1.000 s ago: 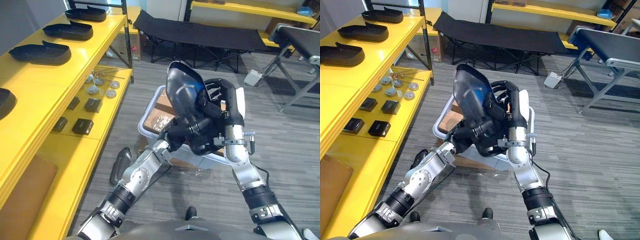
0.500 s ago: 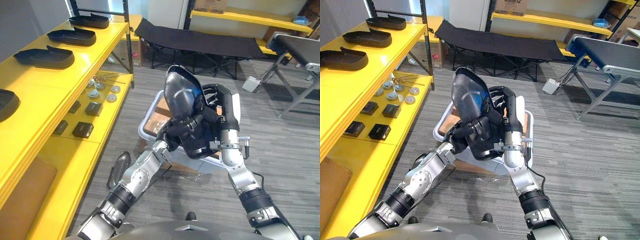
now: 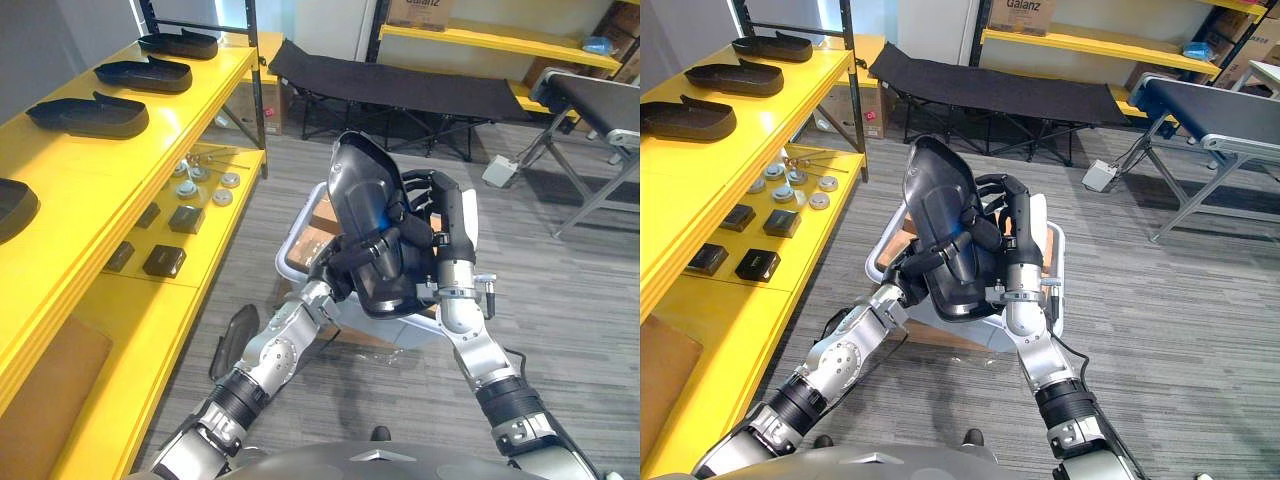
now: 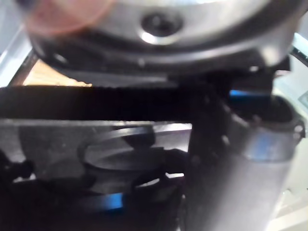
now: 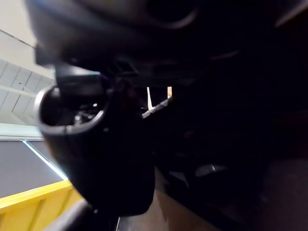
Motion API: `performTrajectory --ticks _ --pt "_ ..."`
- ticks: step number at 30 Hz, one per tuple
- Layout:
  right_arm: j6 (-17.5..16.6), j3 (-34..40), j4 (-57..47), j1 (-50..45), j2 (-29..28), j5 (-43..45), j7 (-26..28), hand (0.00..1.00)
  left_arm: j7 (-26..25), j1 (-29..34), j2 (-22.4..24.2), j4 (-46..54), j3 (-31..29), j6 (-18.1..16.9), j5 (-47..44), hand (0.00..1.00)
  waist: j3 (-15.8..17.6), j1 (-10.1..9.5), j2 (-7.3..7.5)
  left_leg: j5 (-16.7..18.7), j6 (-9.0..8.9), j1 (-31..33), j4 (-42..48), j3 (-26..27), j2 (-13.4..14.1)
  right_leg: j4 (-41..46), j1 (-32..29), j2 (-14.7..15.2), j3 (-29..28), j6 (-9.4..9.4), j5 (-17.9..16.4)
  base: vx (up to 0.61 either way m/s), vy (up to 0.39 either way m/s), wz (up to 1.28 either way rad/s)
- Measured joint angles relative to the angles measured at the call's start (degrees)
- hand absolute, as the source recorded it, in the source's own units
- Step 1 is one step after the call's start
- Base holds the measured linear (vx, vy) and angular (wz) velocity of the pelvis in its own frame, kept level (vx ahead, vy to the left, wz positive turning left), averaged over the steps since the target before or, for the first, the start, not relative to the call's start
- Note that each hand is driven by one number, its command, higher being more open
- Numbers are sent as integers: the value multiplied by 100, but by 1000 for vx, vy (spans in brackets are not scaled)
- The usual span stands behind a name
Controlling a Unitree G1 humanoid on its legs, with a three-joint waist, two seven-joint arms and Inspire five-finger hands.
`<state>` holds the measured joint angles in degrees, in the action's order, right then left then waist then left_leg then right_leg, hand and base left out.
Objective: Walk over and take three plastic housings, then place them on the shelf
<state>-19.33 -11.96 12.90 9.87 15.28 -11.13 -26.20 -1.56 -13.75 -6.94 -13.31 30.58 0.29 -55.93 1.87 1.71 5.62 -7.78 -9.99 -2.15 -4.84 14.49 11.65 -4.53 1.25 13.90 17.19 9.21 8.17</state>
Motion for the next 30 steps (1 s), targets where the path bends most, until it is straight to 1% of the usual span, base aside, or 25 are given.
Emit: performTrajectory --ticks 6,9,10,14,15,17,22,23,30 --pt "0 -4 3 -1 -43 47 -31 0 -50 0 2 0 -1 -74 126 0 0 -3 1 3 -1 -1 0 -1 0 -24 3 0 9 -1 -2 0 0 0" --pt "0 -7 21 -1 -108 89 -122 0 -219 5 26 6 4 -265 570 0 0 -4 1 4 -2 -13 0 -3 1 -24 19 0 16 -1 -2 0 0 0" --pt "0 -7 22 -1 -163 148 -185 0 -312 10 37 24 3 -345 737 100 0 -6 1 5 -2 -20 0 -6 1 -24 29 0 20 0 -3 0 0 0" --pt "1 -12 22 -35 -232 345 -189 0 -396 12 80 35 -16 -518 904 100 0 -15 1 7 -3 -26 0 -44 1 -25 68 0 64 -3 -8 0 0 4" --pt "1 -14 22 -96 -246 357 -189 0 -411 19 190 46 -156 -561 899 100 -1 -19 2 8 -4 -26 0 -53 2 -25 74 0 73 -5 -11 0 0 3" --pt "-4 -126 15 -178 -338 359 -194 0 -481 33 300 47 -456 -568 906 100 -1 -4 2 19 -16 -27 0 -54 3 -25 73 0 75 -6 -14 0 0 0" --pt "-4 -205 15 -269 -547 364 -207 0 -619 106 299 47 -591 -568 925 100 -1 -23 2 37 -20 -26 0 -55 3 -25 73 0 80 -17 -20 0 0 0" --pt "-4 -205 15 -269 -574 364 -207 0 -650 105 299 47 -597 -568 922 0 -1 -24 2 39 -18 -26 0 -56 3 -25 74 0 80 -17 -20 0 0 0" --pt "-4 -206 13 -278 -612 364 -207 0 -692 106 299 47 -582 -567 954 0 -1 -5 2 55 -15 -29 2 -46 2 -25 70 0 79 -15 -18 0 0 0"
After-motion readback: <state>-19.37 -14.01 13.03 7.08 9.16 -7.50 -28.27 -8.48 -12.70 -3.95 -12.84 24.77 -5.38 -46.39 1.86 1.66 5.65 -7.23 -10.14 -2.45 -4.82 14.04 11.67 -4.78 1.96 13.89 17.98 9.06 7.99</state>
